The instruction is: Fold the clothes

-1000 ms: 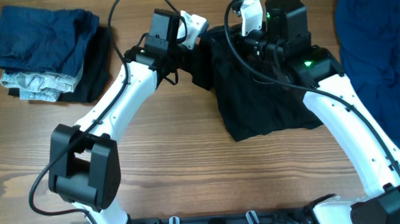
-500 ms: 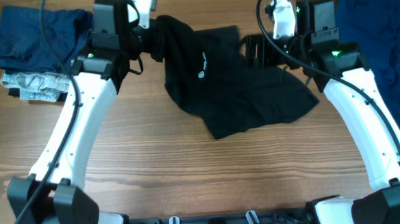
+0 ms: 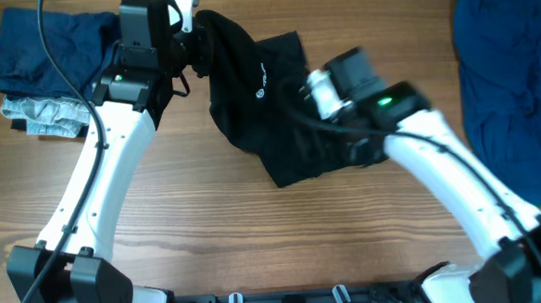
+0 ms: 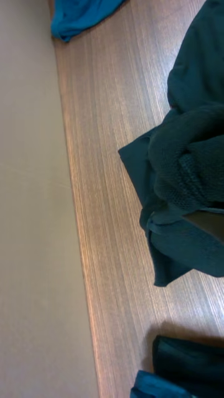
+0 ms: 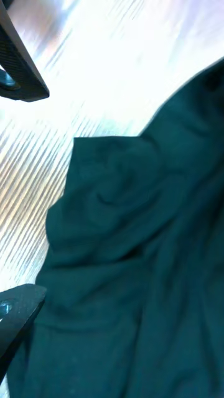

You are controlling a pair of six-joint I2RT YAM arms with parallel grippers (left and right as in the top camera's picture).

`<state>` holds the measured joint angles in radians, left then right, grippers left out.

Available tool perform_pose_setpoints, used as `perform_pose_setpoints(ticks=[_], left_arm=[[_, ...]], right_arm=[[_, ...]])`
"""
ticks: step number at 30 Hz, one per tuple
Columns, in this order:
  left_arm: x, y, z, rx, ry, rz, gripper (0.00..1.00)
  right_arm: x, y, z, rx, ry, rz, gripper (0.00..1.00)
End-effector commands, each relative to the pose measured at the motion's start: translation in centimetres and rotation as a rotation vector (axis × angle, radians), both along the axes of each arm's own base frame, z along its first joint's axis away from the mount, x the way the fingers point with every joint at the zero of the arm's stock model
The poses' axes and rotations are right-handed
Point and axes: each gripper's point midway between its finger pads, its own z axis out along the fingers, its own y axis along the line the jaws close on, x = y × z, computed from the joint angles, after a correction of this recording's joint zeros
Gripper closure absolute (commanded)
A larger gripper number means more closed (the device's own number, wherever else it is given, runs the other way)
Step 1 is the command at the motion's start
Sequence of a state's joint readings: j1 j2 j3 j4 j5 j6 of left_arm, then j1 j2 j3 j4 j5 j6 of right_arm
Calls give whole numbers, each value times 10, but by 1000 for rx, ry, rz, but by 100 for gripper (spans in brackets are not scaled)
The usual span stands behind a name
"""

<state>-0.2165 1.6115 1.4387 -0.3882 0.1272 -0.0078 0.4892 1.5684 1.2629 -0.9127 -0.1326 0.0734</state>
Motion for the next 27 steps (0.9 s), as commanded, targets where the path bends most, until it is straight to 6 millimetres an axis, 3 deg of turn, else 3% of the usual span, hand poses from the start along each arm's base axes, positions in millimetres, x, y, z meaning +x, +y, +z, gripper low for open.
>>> perform_pose_setpoints(ticks=[1, 9, 17, 27], left_arm=[[0, 5, 8, -18, -15, 33, 96], [-2, 5, 4, -20, 2, 36, 96], [-4, 6, 1, -16, 19, 37, 96], [-5, 6, -2, -14, 30, 37, 96]], right_arm=[[0, 5, -39, -204, -31, 35, 10], [-7, 22, -92, -316, 25, 55, 30], [-21, 29, -94, -321, 53, 19, 37], [-23, 34, -100, -355, 32, 32, 43]])
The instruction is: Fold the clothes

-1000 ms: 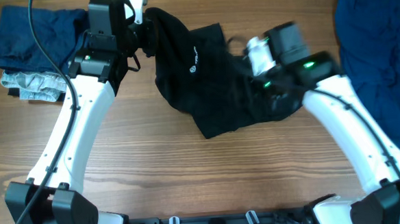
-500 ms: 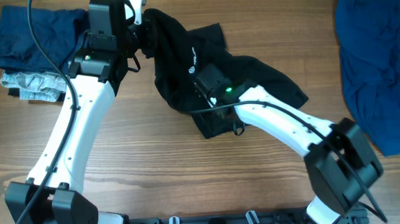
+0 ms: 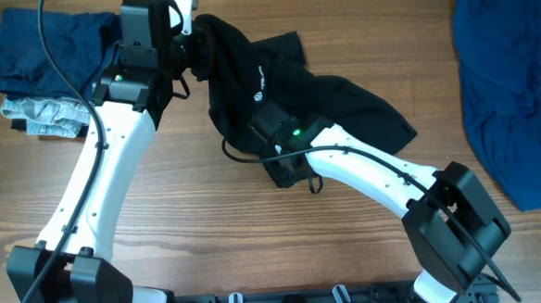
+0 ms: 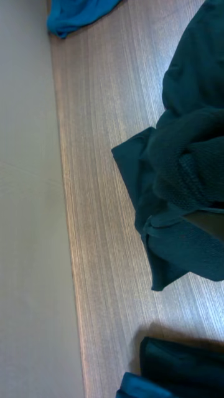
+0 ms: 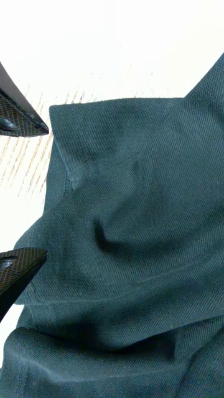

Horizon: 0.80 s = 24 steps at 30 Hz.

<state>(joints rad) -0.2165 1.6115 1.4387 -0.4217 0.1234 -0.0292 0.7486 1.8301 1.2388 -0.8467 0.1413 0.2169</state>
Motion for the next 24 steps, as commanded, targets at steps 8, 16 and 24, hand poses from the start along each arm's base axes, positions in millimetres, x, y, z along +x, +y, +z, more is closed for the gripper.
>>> perform_pose_setpoints(ticks=[8, 16, 24], left_arm=[[-2, 5, 4, -5, -4, 22, 96], [-2, 5, 4, -5, -4, 23, 96], [-2, 5, 4, -5, -2, 22, 96]], right_arm=[[-6, 10, -13, -1, 26, 66, 47], [-25, 19, -34, -31, 98, 128, 47], [-28, 15, -60, -73, 142, 135, 45]])
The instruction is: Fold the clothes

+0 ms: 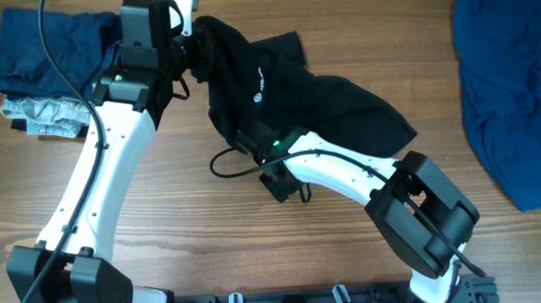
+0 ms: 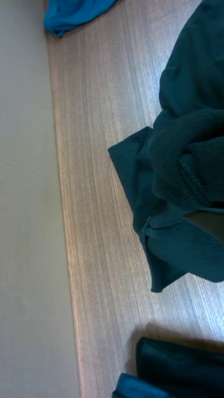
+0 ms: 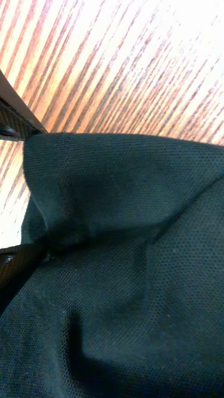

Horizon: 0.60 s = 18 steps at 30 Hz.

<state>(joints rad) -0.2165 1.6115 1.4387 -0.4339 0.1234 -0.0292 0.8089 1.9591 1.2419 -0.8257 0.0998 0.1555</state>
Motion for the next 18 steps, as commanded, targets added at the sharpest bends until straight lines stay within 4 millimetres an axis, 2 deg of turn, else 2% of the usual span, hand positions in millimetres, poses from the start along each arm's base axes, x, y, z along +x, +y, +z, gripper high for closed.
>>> perform_pose_setpoints(ticks=[1, 6, 10, 15, 17, 18], left_arm=[[-1, 4, 6, -7, -13, 22, 96], [-1, 4, 5, -5, -8, 22, 96], [-2, 4, 5, -5, -6, 22, 96], [-2, 4, 5, -5, -6, 22, 96], [-2, 4, 5, -5, -5, 22, 96], [-2, 4, 5, -5, -5, 22, 96]], right_arm=[[-3, -1, -19, -19, 32, 9, 45], [8, 1, -18, 7, 6, 6, 44], [21, -7, -18, 31, 0, -40, 37], [25, -2, -19, 98, 28, -41, 37], [29, 1, -18, 117, 18, -43, 42], [30, 2, -18, 122, 13, -42, 49]])
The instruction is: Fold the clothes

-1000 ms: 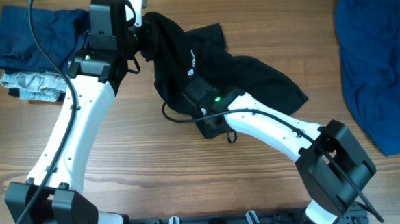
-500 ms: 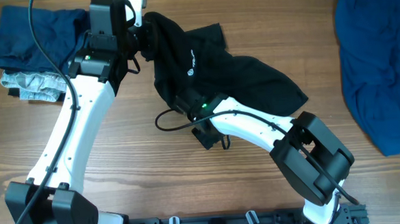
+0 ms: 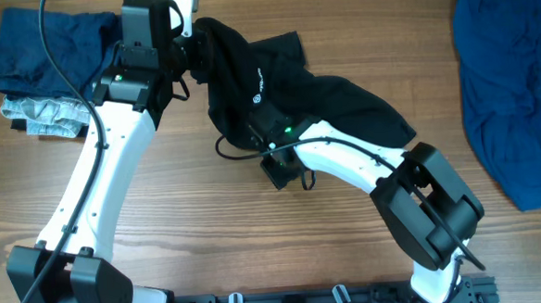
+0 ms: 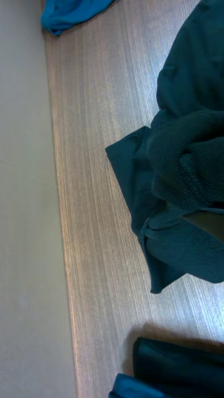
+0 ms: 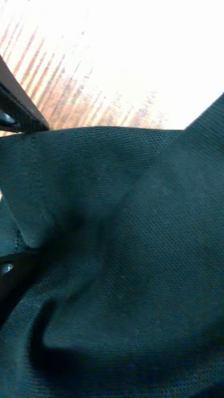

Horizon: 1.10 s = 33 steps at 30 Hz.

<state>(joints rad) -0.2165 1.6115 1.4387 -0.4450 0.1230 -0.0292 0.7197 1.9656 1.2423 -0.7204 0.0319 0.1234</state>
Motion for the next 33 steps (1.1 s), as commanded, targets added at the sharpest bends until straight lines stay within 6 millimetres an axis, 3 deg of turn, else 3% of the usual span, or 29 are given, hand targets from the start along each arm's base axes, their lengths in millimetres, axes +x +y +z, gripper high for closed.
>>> perform_pose_setpoints(ticks=[1, 2, 6, 9, 11, 14, 17, 19, 23, 26, 33], left_arm=[[-1, 4, 6, -7, -14, 21, 96], [-1, 4, 6, -7, -13, 21, 96], [-1, 4, 6, -7, -13, 21, 96], [-1, 4, 7, -6, -14, 22, 96], [-3, 5, 11, -8, -22, 22, 96], [-11, 9, 28, -8, -49, 33, 96], [-23, 26, 55, -11, -98, 128, 96], [-35, 33, 74, -11, -134, 154, 96], [-61, 51, 104, -36, -181, 236, 96], [-88, 58, 120, -64, -190, 259, 96], [-145, 70, 141, -145, -184, 301, 96]], right_arm=[[-1, 1, -17, 11, 33, 11, 71], [0, 2, -17, 16, 29, 10, 96], [8, 6, -9, 31, 13, -8, 96], [21, 6, 11, 53, -7, -56, 96], [35, 0, 39, 84, -40, -104, 96], [56, -25, 93, 138, -117, -177, 96], [73, -70, 163, 210, -224, -287, 96], [74, -96, 205, 264, -280, -311, 96], [58, -151, 285, 309, -419, -398, 96], [31, -175, 330, 319, -503, -428, 96], [-30, -212, 395, 321, -696, -515, 96]])
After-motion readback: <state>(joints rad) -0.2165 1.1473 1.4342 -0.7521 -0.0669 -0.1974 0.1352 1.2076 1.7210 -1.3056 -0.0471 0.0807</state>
